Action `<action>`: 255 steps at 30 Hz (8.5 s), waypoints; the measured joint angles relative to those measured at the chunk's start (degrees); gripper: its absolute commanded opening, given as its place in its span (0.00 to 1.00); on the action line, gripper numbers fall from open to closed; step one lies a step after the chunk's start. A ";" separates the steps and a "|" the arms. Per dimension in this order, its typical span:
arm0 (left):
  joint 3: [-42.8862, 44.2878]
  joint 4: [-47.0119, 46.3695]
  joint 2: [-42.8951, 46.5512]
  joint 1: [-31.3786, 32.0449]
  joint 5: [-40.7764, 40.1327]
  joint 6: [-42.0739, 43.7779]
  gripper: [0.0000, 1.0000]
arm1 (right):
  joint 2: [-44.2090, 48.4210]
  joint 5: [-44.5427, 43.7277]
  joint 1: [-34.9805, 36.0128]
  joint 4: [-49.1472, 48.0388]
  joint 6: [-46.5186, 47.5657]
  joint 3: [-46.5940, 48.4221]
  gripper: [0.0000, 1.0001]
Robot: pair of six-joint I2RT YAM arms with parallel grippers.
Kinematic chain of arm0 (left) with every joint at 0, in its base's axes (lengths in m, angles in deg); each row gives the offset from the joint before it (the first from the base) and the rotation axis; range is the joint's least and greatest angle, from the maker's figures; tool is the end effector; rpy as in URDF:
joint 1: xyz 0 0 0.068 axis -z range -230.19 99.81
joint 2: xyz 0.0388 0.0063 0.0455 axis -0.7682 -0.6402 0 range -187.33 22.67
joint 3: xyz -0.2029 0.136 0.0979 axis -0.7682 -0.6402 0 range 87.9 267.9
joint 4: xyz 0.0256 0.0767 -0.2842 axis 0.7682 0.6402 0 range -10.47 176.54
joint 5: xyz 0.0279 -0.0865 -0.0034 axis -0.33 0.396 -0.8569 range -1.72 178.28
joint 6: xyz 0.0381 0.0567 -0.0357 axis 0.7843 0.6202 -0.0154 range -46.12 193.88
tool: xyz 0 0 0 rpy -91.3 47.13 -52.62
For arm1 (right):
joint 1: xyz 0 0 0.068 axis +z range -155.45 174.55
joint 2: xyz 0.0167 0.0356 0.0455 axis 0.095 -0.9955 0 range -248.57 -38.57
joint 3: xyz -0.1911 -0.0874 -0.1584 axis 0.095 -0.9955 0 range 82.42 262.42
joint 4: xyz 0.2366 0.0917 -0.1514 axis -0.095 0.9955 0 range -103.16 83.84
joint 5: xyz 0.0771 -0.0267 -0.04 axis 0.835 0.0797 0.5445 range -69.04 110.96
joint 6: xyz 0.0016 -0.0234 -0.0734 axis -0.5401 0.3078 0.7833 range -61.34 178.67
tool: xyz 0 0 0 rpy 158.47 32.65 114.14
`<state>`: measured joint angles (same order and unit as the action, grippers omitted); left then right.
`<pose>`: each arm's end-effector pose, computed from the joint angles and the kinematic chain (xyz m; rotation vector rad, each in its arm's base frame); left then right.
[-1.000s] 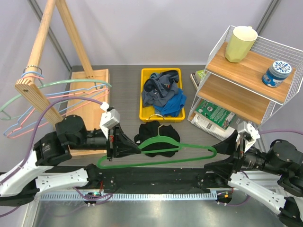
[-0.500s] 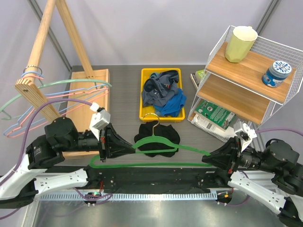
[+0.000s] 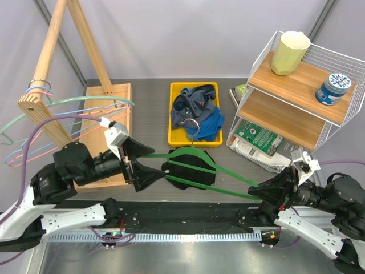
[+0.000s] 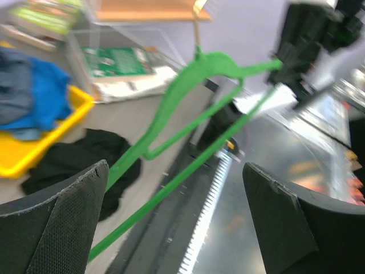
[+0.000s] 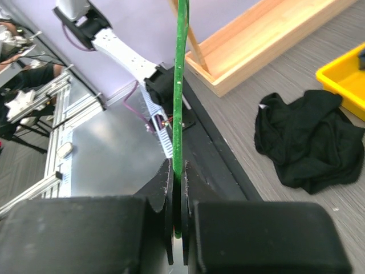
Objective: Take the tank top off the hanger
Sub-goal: Place the hanger at the clothesline, then pick up the tank top from the center of the board, then place the tank top in the bin.
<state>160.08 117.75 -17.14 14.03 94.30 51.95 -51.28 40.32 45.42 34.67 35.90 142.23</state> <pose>0.0670 -0.1549 0.4632 0.7382 1.6687 -1.1939 0.0181 0.0566 0.4143 -0.6943 1.5882 1.2448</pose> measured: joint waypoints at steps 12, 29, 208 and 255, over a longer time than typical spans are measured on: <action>-0.35 0.09 8.94 0.00 -12.85 0.35 1.00 | -1.38 -11.91 0.00 9.62 1.44 4.72 0.01; -10.43 1.40 12.46 0.00 -8.24 -2.21 1.00 | -33.35 -25.16 -0.09 -6.91 8.61 9.25 0.01; -17.05 -26.40 -59.65 7.69 -43.08 -20.94 0.00 | -10.38 -25.07 1.60 -6.95 4.85 -7.96 1.00; 23.58 -27.71 -84.52 -18.18 -35.04 8.55 0.00 | -7.08 -27.02 1.57 -6.93 3.74 -8.00 1.00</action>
<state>183.66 90.04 -101.66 -4.15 59.27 60.50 -58.37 13.30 46.99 27.74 39.64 134.23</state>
